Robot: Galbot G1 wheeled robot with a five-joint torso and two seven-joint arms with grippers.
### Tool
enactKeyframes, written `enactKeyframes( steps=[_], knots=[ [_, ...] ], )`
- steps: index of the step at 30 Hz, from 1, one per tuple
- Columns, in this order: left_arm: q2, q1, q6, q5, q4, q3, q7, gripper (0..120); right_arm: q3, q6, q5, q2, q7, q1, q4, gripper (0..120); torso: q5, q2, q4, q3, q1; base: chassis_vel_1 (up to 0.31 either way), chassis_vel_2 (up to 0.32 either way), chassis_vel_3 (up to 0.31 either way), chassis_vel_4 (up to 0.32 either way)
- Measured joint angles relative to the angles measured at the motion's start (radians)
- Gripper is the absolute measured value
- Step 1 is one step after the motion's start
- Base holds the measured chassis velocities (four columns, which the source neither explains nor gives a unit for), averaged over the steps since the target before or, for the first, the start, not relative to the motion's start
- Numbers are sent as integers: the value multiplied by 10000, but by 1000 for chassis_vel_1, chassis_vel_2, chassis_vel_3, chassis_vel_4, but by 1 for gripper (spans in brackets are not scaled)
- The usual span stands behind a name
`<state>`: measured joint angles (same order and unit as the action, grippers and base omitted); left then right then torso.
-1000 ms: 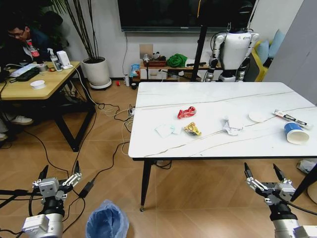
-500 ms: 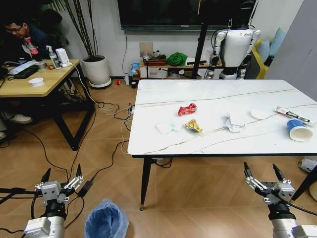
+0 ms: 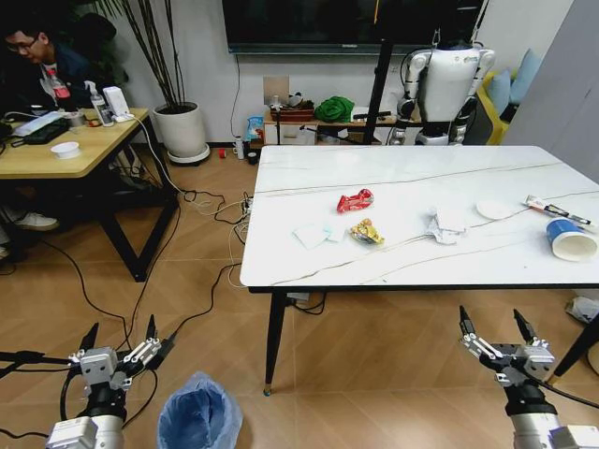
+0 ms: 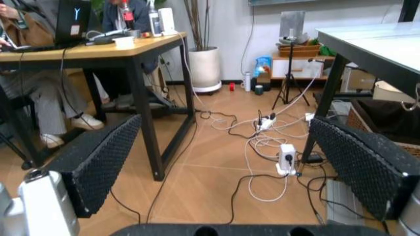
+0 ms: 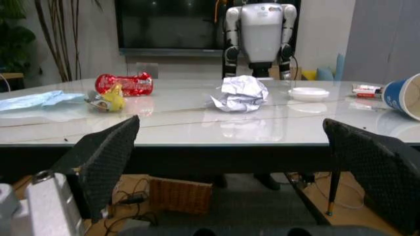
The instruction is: Pick up the trash bin and place the trash from the table into it.
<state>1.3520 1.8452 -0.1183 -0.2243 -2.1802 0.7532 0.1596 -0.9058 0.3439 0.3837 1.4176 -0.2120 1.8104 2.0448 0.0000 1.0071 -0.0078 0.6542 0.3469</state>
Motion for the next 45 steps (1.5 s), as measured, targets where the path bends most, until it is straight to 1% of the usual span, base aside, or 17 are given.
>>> enactKeyframes(
  steps=[10, 23, 25, 27, 29, 31, 38, 41, 42, 45],
  knots=[
    [6, 40, -92, -7, 216, -1, -104, 100, 33, 102, -115, 96, -119, -107, -87, 100, 0, -560, 0, -304, -255, 0, 0, 0, 0],
    [-18, 201, -229, -1, 621, 25, -158, 100, 169, 272, -385, 327, -287, -417, -548, 100, 0, -1090, 1, -604, -484, 0, 0, 0, 0],
    [-17, 211, -253, -19, 694, 55, -160, 100, 224, 309, -480, 341, -309, -463, -678, 100, 0, -1235, -1, -685, -547, 0, 0, 0, 0],
    [-10, 211, -258, -28, 709, 62, -160, 100, 234, 320, -511, 352, -318, -485, -713, 100, -1, -1267, -1, -703, -561, 0, 0, 0, 0],
    [-20, 241, -269, -137, 739, 82, -154, 100, 278, 353, -673, 379, -336, -587, -821, 100, 1, -1429, 0, -790, -636, 0, 0, 0, 0],
    [-69, 256, -288, -206, 773, 83, -149, 100, 279, 356, -768, 397, -341, -662, -856, 100, 0, -1496, 0, -828, -665, 0, 0, 0, 0],
    [-234, 281, -409, -314, 1034, 86, -184, 100, 360, 423, -1181, 716, -395, -963, -1087, 100, 0, -1793, 0, -1003, -787, 0, 0, 0, 0],
    [-187, 253, -438, -317, 1226, 93, -215, 100, 452, 553, -1402, 930, -472, -956, -1214, 100, 1, -1969, -1, -1106, -863, 0, 0, 0, 0],
    [-187, 253, -438, -317, 1226, 93, -215, 100, 452, 553, -1402, 930, -472, -956, -1214, 100, 1, -1969, -1, -1106, -863, 0, 0, 0, 0],
    [-65, 234, -507, -291, 1353, 94, -254, 100, 508, 580, -1452, 1013, -482, -921, -1213, 100, -1, -2140, 0, -1202, -936, 0, 0, 0, 0]
  ],
)
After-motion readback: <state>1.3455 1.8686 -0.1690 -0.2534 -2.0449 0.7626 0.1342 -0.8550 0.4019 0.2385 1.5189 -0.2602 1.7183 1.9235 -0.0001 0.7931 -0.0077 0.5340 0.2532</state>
